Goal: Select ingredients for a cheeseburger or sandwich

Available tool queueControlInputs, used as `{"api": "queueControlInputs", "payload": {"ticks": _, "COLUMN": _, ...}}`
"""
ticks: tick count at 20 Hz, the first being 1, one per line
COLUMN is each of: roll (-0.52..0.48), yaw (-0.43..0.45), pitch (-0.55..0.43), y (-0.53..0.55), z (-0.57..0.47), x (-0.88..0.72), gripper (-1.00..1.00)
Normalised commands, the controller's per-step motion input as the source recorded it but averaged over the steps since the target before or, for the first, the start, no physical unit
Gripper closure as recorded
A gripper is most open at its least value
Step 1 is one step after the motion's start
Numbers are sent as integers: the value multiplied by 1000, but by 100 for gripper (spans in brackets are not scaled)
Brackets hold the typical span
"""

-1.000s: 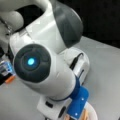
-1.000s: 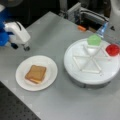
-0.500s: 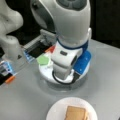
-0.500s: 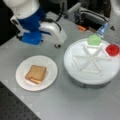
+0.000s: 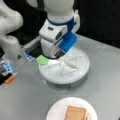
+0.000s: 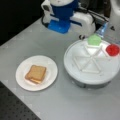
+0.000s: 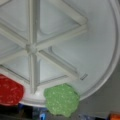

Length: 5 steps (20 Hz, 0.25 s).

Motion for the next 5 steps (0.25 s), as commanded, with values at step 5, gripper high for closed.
{"api": "queueControlInputs", "payload": {"ticks": 5, "roll": -165, "yaw": -72, "pitch": -282, "y": 111, "z": -218, "x": -43, "gripper": -100}}
